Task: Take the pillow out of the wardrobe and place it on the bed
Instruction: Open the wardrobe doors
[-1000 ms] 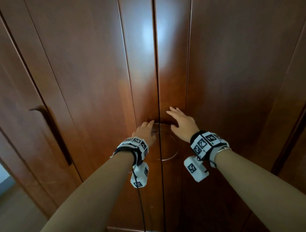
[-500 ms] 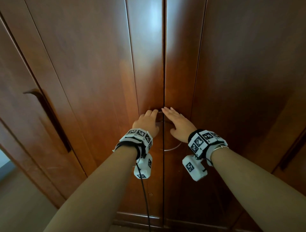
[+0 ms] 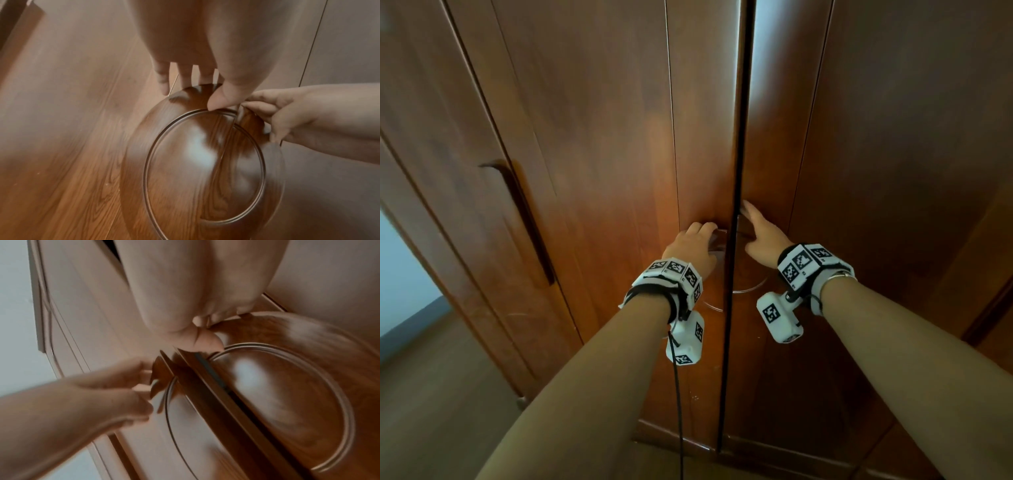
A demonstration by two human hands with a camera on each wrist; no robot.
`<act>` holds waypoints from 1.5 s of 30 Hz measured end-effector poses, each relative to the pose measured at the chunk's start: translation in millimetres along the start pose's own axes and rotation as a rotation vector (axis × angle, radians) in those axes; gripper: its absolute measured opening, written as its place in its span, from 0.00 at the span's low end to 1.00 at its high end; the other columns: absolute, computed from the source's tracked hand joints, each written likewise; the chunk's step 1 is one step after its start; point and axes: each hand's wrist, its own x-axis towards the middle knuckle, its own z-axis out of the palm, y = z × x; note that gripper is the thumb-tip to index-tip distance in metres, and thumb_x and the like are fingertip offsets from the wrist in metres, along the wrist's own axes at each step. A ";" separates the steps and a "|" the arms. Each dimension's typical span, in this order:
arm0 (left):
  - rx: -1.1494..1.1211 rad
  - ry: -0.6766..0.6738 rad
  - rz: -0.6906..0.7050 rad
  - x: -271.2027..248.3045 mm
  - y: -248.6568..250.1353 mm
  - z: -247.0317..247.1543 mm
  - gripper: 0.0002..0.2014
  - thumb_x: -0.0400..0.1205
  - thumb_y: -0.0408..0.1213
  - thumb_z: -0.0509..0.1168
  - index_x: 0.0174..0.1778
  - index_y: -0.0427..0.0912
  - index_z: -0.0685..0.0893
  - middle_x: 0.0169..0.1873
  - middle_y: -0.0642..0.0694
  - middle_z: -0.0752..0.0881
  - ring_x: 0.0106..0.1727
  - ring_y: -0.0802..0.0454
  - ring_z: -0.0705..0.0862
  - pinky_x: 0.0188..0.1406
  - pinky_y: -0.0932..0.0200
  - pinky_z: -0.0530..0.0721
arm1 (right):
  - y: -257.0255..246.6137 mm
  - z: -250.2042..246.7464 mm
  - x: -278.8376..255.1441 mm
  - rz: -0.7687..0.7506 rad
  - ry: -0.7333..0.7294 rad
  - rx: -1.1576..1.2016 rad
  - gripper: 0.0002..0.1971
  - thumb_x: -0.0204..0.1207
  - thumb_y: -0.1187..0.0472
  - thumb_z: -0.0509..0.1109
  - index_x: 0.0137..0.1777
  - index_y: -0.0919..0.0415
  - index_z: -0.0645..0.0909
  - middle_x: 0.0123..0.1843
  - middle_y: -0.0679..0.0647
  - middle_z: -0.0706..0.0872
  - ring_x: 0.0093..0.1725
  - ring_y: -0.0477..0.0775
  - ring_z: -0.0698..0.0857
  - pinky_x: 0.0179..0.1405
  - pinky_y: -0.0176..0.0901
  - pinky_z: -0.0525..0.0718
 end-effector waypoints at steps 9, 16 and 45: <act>-0.086 0.076 -0.042 -106.0 -23.7 -29.3 0.22 0.80 0.58 0.62 0.63 0.47 0.76 0.58 0.48 0.80 0.60 0.47 0.80 0.59 0.53 0.78 | -64.7 31.9 -73.2 -0.252 -0.162 0.366 0.35 0.68 0.75 0.57 0.73 0.46 0.71 0.68 0.46 0.82 0.72 0.46 0.77 0.75 0.48 0.74; -0.028 0.175 -0.197 -201.4 -52.7 -66.5 0.28 0.78 0.64 0.62 0.61 0.43 0.74 0.51 0.54 0.76 0.49 0.54 0.79 0.48 0.59 0.74 | -123.8 73.3 -138.9 -0.359 -0.288 0.399 0.39 0.70 0.85 0.48 0.81 0.60 0.64 0.72 0.49 0.74 0.74 0.48 0.71 0.74 0.39 0.66; -0.179 0.707 -0.958 -341.7 -255.9 -162.0 0.21 0.86 0.42 0.60 0.69 0.31 0.76 0.75 0.39 0.73 0.68 0.38 0.80 0.67 0.51 0.74 | -209.0 182.8 -163.7 -0.516 -0.351 0.187 0.24 0.75 0.73 0.54 0.54 0.46 0.85 0.71 0.47 0.81 0.64 0.48 0.83 0.46 0.28 0.74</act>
